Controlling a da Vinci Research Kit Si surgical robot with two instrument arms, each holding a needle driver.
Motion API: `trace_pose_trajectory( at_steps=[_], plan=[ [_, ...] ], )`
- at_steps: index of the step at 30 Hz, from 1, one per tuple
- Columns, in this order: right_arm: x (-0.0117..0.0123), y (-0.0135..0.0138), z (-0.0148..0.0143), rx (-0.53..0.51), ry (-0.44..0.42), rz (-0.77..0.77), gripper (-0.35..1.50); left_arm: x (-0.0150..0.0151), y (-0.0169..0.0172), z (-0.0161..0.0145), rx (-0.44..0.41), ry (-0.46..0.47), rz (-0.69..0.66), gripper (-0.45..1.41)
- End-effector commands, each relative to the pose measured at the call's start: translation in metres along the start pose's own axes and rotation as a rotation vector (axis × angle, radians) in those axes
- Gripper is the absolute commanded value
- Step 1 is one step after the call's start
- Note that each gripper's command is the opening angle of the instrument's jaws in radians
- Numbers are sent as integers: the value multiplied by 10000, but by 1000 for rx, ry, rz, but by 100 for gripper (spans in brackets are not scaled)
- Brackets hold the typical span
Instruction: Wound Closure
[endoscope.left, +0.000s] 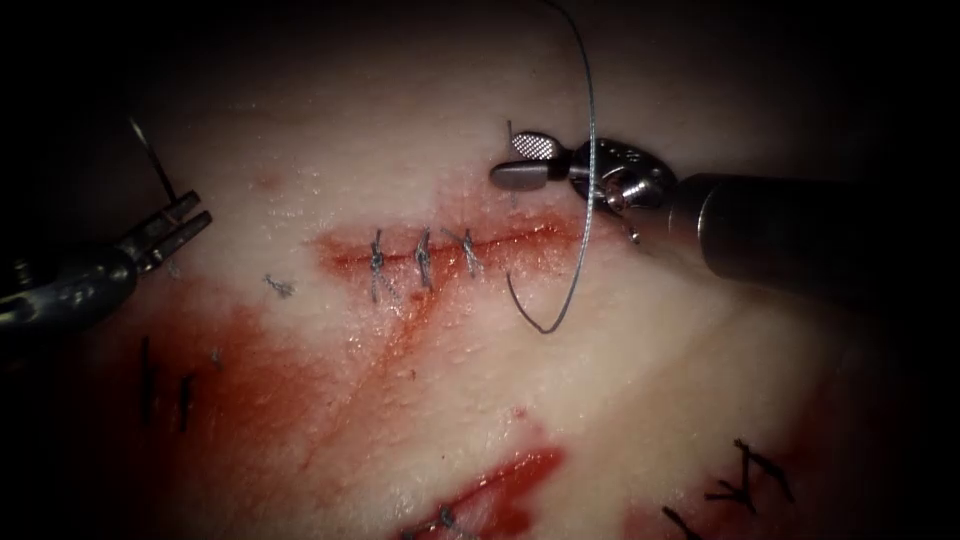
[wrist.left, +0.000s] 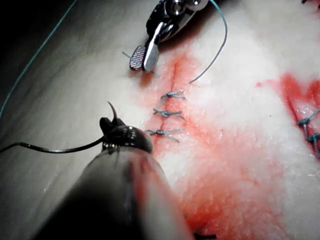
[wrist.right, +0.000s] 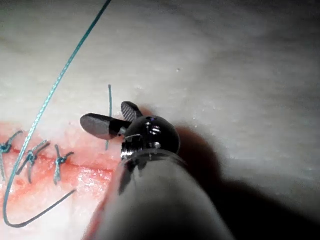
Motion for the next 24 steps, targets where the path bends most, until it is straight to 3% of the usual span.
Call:
trace_pose_trajectory(
  at_steps=[1, 2, 11, 18, 24],
  plan=[
    [0, 0, 13, -6, -10, -70, -10, 3, -3, 9, 1, 3, 0, -45],
    [0, -1, 14, -11, -17, -105, -35, 3, -3, 8, 0, 3, 6, -45],
    [14, -5, 8, -9, 30, -132, -35, 2, -3, 9, 1, 3, 6, -45],
    [44, -18, -1, 3, 81, -144, -35, 0, -4, 8, -1, 5, 7, -45],
    [47, -21, -7, 6, 91, -139, -35, -1, -3, 7, 0, 5, 9, -45]
  ],
)
